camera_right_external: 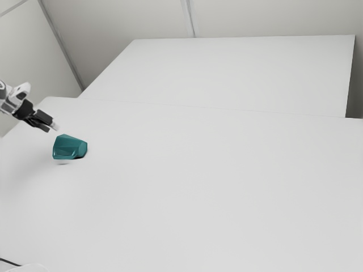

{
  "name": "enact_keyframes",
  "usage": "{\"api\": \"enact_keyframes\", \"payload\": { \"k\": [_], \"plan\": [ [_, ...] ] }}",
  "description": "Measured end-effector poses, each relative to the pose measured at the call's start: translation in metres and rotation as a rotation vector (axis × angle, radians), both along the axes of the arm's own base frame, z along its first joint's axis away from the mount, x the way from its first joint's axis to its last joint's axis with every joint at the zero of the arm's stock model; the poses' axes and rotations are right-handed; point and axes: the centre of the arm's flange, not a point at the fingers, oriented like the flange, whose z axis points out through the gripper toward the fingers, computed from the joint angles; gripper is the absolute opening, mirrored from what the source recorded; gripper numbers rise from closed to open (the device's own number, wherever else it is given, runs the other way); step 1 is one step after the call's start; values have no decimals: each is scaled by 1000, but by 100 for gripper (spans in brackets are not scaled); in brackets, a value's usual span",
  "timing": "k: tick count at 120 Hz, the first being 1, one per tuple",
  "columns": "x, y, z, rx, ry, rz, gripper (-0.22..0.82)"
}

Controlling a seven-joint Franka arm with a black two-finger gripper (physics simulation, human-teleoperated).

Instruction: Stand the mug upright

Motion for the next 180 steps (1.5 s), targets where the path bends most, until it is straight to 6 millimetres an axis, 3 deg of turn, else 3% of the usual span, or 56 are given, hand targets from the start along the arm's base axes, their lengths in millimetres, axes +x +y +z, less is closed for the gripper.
{"api": "enact_keyframes", "payload": {
  "k": [18,30,48,62,83,146,180],
  "plan": [
    [0,30,-24,-25,-44,-14,60],
    [-1,39,-39,-39,-58,-26,60],
    [-5,54,-39,-44,-98,-36,60],
    [-14,60,-51,-113,-118,-35,60],
    [-19,55,-68,-224,-138,-57,60],
    [-15,29,-86,-378,-182,-112,60],
    [-17,20,-95,-417,-162,-119,37]
  ]
}}
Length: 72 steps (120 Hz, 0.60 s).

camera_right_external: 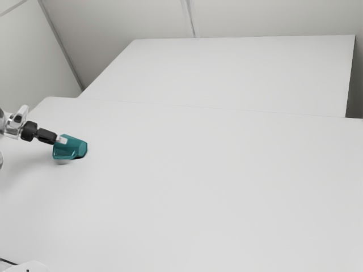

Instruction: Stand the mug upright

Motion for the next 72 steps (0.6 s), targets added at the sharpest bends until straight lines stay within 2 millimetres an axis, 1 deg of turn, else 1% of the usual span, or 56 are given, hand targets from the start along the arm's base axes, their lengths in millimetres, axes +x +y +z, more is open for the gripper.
{"api": "enact_keyframes", "payload": {
  "k": [12,23,43,61,72],
  "plan": [
    [0,-1,-1,-4,2,-2,23],
    [0,-1,1,-6,1,-4,14],
    [-2,-2,9,-15,-1,-17,4],
    [-4,-4,11,-30,3,-32,-7],
    [-4,-6,14,-34,4,-41,-12]
  ]
}}
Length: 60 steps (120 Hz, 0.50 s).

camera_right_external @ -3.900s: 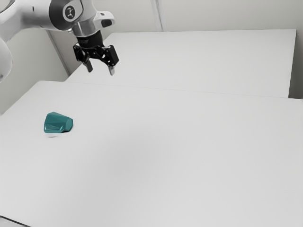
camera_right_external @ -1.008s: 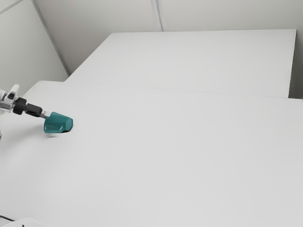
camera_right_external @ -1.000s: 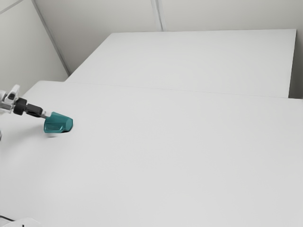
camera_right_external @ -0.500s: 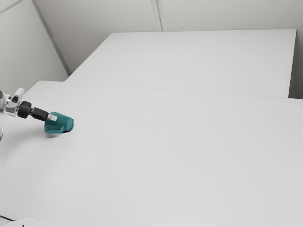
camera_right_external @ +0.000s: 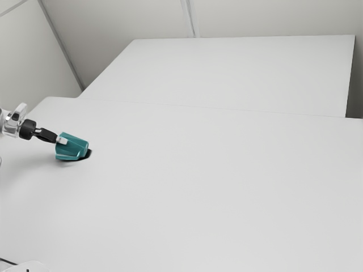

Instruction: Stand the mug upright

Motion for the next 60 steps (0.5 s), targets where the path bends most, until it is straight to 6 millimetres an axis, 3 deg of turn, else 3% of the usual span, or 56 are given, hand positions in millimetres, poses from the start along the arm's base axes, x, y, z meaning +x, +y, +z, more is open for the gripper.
{"api": "enact_keyframes", "payload": {
  "k": [28,47,60],
  "plan": [
    [5,-14,18,25,-2,-25,-16],
    [10,-50,59,116,-3,-65,-16],
    [18,-79,70,207,16,-110,-17]
  ]
}}
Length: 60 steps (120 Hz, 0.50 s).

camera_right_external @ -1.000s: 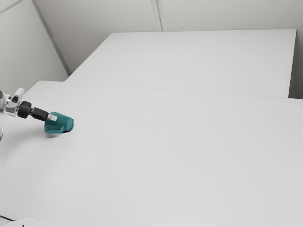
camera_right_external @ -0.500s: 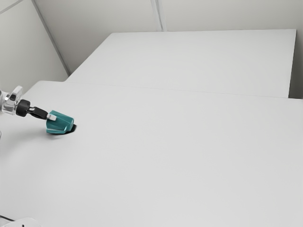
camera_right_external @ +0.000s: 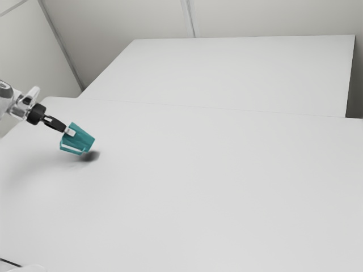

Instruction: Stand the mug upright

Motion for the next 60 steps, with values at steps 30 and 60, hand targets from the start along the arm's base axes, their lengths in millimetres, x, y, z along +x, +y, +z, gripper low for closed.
{"api": "enact_keyframes", "payload": {
  "k": [30,60],
  "plan": [
    [3,-100,28,334,33,-116,-17],
    [19,-180,40,567,22,-174,-17]
  ]
}}
